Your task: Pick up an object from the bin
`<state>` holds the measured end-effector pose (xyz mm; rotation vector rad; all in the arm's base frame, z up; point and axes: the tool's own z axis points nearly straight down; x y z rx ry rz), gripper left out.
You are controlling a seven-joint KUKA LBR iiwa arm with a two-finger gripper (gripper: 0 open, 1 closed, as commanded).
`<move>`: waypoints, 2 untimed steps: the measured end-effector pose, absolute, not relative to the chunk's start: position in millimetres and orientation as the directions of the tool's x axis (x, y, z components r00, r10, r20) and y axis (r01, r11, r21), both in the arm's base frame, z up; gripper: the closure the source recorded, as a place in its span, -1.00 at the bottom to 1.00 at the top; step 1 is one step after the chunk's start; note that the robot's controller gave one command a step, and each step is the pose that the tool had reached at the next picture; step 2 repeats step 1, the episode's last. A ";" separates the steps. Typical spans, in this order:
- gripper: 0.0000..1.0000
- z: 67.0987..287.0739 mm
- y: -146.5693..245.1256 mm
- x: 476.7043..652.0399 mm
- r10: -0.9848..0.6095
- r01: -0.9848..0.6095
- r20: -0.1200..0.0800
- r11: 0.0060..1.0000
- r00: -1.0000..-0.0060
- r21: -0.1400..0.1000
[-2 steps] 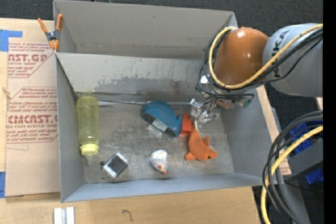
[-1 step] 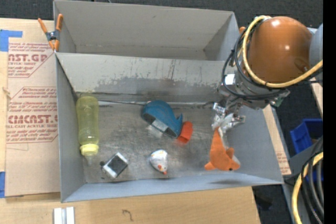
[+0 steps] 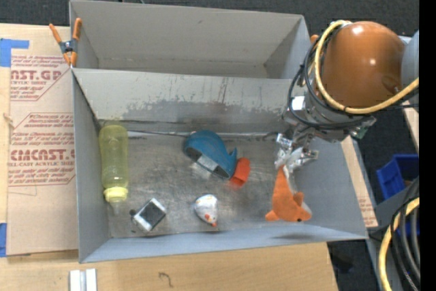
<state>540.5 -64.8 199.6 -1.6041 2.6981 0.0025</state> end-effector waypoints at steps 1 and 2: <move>1.00 212.9 -65.3 541.5 -0.903 -0.903 0.000 0.430 -0.430 0.006; 1.00 212.9 -65.3 541.5 -0.903 -0.903 0.000 0.430 -0.430 0.006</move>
Offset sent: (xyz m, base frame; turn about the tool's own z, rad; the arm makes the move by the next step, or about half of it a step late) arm -0.0109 -0.0150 -0.1296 -0.4313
